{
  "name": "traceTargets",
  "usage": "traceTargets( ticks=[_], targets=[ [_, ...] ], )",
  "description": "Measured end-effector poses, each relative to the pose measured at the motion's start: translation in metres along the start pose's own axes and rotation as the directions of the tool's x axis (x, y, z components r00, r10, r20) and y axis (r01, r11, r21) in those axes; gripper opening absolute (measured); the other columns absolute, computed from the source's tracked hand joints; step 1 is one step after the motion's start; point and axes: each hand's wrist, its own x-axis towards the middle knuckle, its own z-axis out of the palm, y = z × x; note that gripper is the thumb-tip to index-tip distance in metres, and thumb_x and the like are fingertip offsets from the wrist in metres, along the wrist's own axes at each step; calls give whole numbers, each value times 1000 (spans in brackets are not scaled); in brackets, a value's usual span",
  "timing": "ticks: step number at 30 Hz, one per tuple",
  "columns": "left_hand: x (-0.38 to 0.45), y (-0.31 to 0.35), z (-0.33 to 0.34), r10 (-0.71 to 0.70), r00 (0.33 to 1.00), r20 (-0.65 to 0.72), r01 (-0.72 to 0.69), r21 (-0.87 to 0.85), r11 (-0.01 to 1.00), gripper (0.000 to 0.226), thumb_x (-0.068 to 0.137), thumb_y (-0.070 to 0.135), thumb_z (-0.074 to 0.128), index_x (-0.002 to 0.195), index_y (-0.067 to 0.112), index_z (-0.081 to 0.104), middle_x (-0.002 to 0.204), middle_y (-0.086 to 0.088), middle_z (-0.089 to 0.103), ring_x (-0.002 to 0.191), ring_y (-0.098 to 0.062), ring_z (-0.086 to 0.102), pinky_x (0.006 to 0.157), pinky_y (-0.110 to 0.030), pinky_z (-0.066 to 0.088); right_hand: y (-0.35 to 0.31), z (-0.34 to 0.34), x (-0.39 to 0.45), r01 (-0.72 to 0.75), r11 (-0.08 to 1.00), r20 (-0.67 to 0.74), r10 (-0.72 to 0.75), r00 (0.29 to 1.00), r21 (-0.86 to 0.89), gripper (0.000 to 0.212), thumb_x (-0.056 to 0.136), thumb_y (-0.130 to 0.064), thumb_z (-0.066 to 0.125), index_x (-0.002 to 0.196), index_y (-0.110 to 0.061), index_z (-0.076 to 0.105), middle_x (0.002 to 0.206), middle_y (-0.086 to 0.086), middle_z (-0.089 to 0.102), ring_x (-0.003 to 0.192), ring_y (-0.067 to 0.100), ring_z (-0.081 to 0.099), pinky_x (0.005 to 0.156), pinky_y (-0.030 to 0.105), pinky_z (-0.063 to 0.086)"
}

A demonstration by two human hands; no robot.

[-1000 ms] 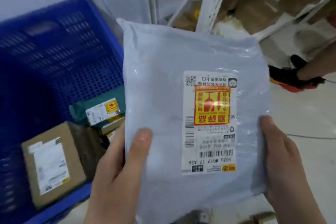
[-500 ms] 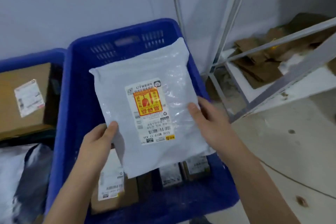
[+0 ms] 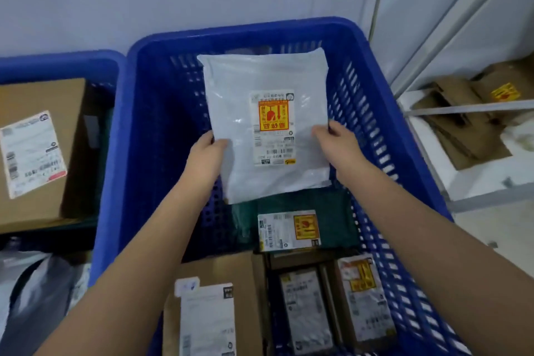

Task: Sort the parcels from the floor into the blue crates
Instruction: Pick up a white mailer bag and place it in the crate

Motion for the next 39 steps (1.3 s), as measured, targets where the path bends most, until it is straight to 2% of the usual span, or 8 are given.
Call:
traceTargets(
  ticks=[7,12,16,19,24,31,36,39],
  targets=[
    [82,-36,34,-145,983,109,162,-170,972,30,97,23,44,123,13,56,101,1,66,81,-11,60,64,-24,47,31,20,58,6,1000,-85,-8,996,-30,42,94,-19,45,136,-21,46,109,-8,49,98,8,45,85,23,34],
    [116,-75,49,-288,947,140,303,-106,947,53,94,39,46,140,13,42,146,-5,42,129,-23,44,111,-39,32,87,32,74,-113,993,-90,109,990,-38,44,92,-19,43,137,-21,46,132,-3,53,113,17,52,99,33,43],
    [127,-95,63,-348,914,207,382,-158,910,34,96,37,44,118,13,53,129,-2,55,93,-15,58,78,-27,45,112,29,88,-109,993,-65,106,992,-47,45,93,-14,42,139,-15,43,135,7,52,120,24,52,101,36,43],
    [130,-108,71,-384,891,242,421,-127,898,48,95,42,43,132,12,48,135,-5,52,109,-21,53,89,-31,42,120,25,101,-60,960,-11,60,998,-273,54,94,-17,46,145,-8,29,147,12,38,133,27,39,111,37,32],
    [131,-124,81,-437,881,179,454,-68,888,57,94,46,44,141,13,38,146,-4,42,131,-24,40,97,-29,32,137,28,98,84,401,125,77,989,-912,66,99,-22,36,149,-1,0,156,21,4,136,37,27,111,44,28],
    [140,-125,81,-498,853,156,491,86,867,63,92,41,51,144,11,31,150,-5,34,134,-25,36,107,-36,32,128,36,98,197,-232,184,78,980,-953,49,96,-18,39,140,3,33,145,21,34,132,34,29,106,42,30],
    [133,-104,81,-513,854,85,489,207,848,58,93,39,50,139,8,35,141,-14,42,124,-31,45,96,-37,41,111,29,87,186,97,197,117,973,-978,48,92,-20,48,136,-2,39,143,17,31,130,30,30,105,40,33],
    [124,-87,74,-379,925,-10,358,352,865,24,92,30,50,98,8,52,96,-14,53,86,-27,52,79,-34,40,105,21,63,243,191,246,-8,969,-951,40,92,-20,48,128,-3,46,135,16,39,124,30,37,98,39,37]
  ],
)
